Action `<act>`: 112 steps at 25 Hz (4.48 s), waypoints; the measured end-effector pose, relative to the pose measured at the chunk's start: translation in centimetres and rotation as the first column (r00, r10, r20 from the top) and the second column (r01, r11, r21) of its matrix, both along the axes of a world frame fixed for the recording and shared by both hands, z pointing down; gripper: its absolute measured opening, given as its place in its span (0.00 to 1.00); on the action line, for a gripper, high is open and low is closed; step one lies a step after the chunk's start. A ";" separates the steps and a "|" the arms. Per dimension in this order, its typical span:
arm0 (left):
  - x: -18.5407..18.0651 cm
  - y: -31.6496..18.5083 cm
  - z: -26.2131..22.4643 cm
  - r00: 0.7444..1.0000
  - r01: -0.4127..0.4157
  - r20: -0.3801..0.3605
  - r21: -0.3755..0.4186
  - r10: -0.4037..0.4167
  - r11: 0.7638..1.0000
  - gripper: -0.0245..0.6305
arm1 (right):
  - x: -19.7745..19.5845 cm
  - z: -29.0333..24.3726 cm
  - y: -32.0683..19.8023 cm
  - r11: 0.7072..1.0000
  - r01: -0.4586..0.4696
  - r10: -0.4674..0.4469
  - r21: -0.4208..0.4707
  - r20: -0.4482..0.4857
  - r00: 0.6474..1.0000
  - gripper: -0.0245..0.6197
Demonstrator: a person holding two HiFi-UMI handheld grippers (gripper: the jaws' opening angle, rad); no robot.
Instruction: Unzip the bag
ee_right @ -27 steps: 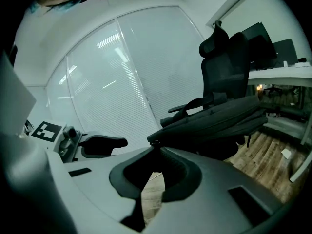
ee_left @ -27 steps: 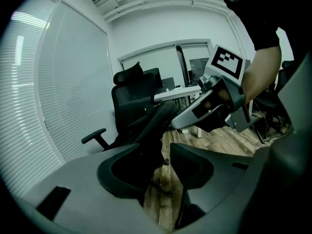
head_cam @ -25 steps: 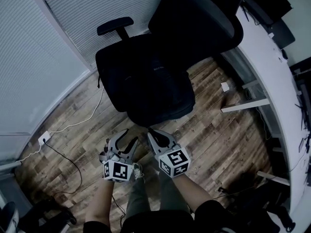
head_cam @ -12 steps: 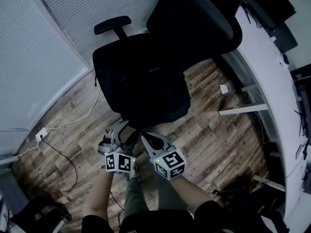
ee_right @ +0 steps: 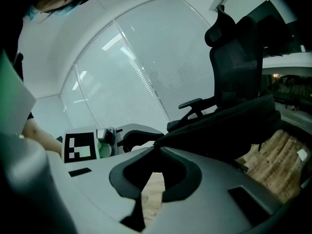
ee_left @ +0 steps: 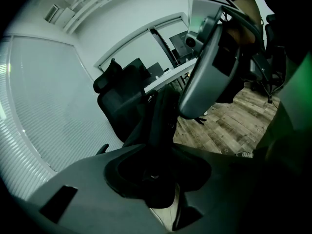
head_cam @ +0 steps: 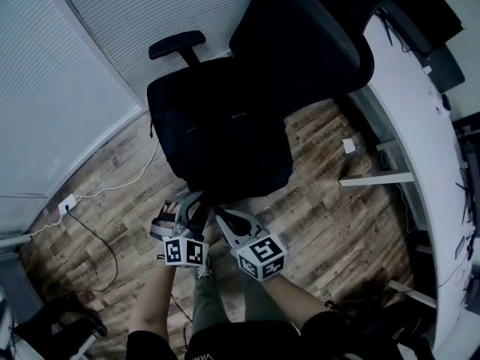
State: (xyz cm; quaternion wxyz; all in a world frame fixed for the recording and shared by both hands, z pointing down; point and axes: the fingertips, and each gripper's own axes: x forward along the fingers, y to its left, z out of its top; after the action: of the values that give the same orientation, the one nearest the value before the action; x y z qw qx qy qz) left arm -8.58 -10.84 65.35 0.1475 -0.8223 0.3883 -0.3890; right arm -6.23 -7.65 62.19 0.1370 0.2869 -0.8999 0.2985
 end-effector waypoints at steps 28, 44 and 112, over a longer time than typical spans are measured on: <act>0.5 -1.4 -0.4 0.981 0.186 -0.034 -0.125 -0.192 0.975 0.19 | 6.3 -1.3 -3.2 0.994 0.074 -0.068 -0.082 0.071 0.995 0.13; 0.5 -1.9 0.1 0.948 0.310 -0.017 -0.181 -0.318 0.933 0.20 | 12.0 -1.7 -5.6 0.994 0.047 -0.037 -0.095 0.107 0.994 0.13; 0.7 1.2 -6.6 0.905 0.308 -0.225 -0.244 -0.362 0.920 0.38 | 18.2 -5.7 -6.3 0.936 -0.353 0.352 -0.019 -0.038 0.935 0.26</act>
State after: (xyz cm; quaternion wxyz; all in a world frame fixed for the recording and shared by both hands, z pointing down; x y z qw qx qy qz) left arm -7.90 -9.60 58.76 -0.0595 -0.7981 0.4989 -0.3325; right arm 11.96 -14.00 56.46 0.1002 0.4466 -0.8277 0.3245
